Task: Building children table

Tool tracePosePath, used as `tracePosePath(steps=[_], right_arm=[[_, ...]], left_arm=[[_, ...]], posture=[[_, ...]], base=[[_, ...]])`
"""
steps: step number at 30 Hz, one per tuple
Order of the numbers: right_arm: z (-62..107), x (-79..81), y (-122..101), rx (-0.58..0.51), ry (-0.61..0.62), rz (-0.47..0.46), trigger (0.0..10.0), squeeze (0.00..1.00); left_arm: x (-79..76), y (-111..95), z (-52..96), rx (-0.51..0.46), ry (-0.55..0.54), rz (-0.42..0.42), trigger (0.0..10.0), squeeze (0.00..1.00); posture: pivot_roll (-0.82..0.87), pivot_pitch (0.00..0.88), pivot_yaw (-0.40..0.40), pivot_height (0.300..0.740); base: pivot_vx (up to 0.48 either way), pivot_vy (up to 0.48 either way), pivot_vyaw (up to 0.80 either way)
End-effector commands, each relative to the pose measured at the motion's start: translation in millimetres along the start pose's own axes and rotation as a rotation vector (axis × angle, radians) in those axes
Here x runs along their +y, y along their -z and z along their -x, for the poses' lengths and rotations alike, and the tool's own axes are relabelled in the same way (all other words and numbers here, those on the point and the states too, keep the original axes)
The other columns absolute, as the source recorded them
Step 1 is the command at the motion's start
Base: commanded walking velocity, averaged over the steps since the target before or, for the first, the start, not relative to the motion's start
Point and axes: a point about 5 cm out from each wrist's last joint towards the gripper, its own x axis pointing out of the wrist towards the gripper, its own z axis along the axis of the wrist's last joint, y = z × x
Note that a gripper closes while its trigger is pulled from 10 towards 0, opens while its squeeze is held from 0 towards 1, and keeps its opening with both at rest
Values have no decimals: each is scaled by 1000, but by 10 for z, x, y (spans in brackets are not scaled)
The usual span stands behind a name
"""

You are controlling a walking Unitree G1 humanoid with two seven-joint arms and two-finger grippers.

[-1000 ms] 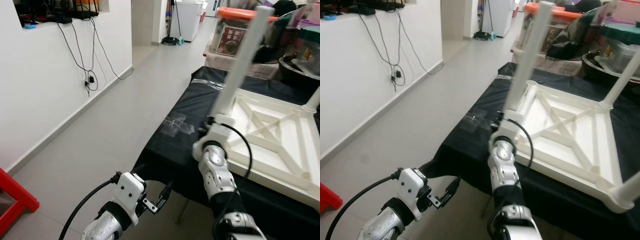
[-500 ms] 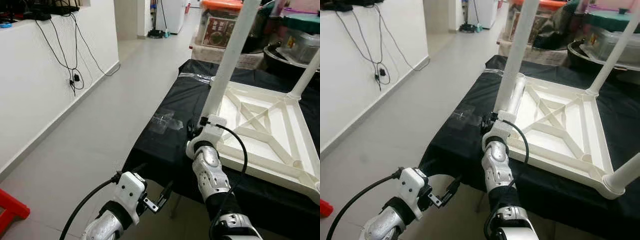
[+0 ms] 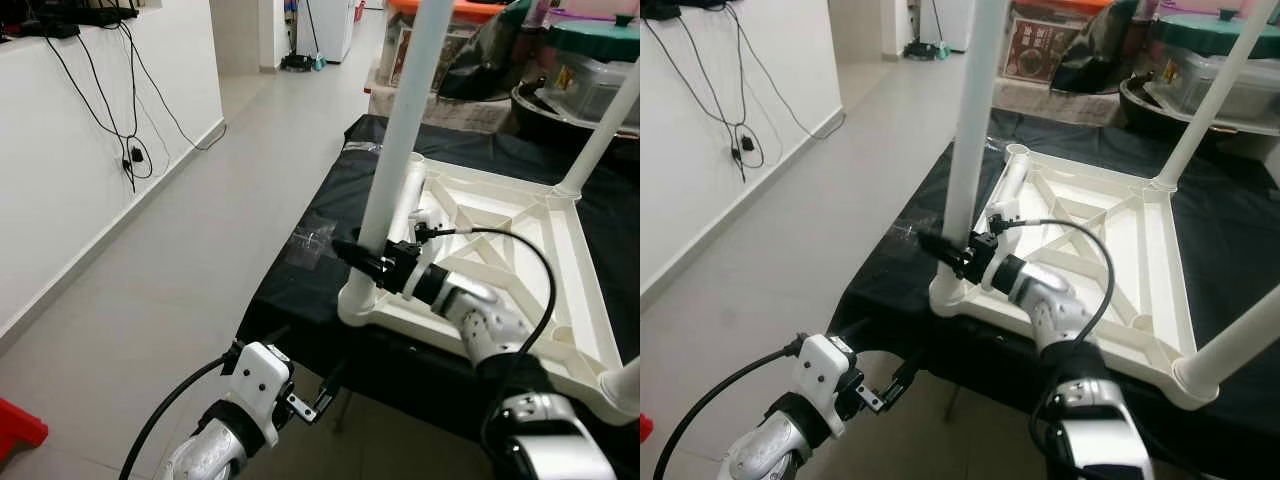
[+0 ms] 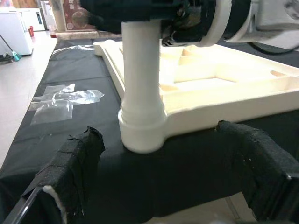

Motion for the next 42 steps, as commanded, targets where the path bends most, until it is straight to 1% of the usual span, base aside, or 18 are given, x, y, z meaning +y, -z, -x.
tracePosePath(steps=[1, 5, 6, 10, 13, 17, 19, 21, 22, 25, 27, 32, 33, 34, 35, 36, 41, 42], right_arm=[[-118, 87, 54, 64, -140, 1, 10000, 0], [-192, 117, 86, 129, -201, 25, 10000, 0], [-235, 112, 103, 141, -178, 43, 0, 0], [-308, 75, 110, 131, -96, 90, 0, 0], [-313, -25, 98, 79, 86, 126, 0, 0], [-147, -319, 65, -28, 610, 84, 0, 0], [-83, -378, 60, -46, 729, 74, 0, 0], [209, -494, 111, -99, 1111, 45, 0, 0], [358, -496, 161, -115, 1273, 45, 0, 0], [459, -487, 195, -125, 1378, 48, 0, 0], [539, -319, 319, -194, 1575, 0, 0, 0], [499, -214, 387, -221, 1651, -42, 0, 0], [232, -176, 425, -239, 1534, -113, 4392, 0], [232, -176, 425, -239, 1534, -113, 4392, 0], [156, -163, 430, -243, 1518, -132, 10000, 39], [72, -150, 406, -255, 1455, -125, 10000, 1000], [-17, -102, 327, -263, 1396, -62, 10000, 1000], [-51, -118, 268, -296, 1296, -74, 10000, 353]], left_arm=[[-24, 34, 10, 13, 3, -3, 10000, 0], [-31, 34, 17, 13, 3, -3, 10000, 0], [-33, 35, 21, 14, 3, -2, 10000, 0], [-36, 37, 26, 15, 3, -1, 10000, 0], [-39, 39, 28, 15, 4, 1, 10000, 0], [-44, 43, 32, 17, 7, 3, 10000, 0], [-45, 43, 32, 17, 8, 3, 10000, 0], [-38, 48, 33, 18, 9, 4, 10000, 0], [-35, 51, 33, 19, 11, 3, 10000, 0], [-34, 53, 33, 20, 13, 3, 10000, 0], [-25, 53, 27, 21, 17, 1, 10000, 0], [-20, 51, 21, 21, 17, -2, 10000, 0], [-17, 50, 17, 21, 13, -4, 10000, 0], [-17, 50, 17, 21, 13, -4, 10000, 0], [-16, 50, 17, 21, 12, -4, 10000, 0], [-17, 49, 15, 20, 12, -4, 10000, 0], [-16, 45, 12, 19, 10, -4, 10000, 0], [-16, 44, 12, 18, 8, -4, 10000, 0]], posture=[[99, 51, -86, 740], [102, 51, -88, 740], [102, 50, -87, 740], [102, 46, -89, 740], [100, 43, -87, 740], [97, 39, -88, 740], [97, 39, -88, 740], [89, 38, -79, 740], [85, 37, -74, 740], [85, 37, -74, 740], [86, 41, -75, 740], [89, 44, -76, 740], [89, 45, -76, 740], [89, 45, -76, 740], [89, 45, -76, 740], [92, 47, -79, 740], [90, 48, -78, 740], [89, 52, -80, 740]], base=[[0, 0, 0], [0, 0, 0], [0, 0, 0], [0, 0, 0], [0, 0, 0], [0, 0, 0], [0, 0, 0], [0, 0, 0], [0, 0, 0], [0, 0, 0], [0, 0, 0], [0, 0, 0], [0, 0, 0], [0, 0, 0], [0, 0, 0], [0, 0, 0], [0, 0, 0], [0, 0, 0]])
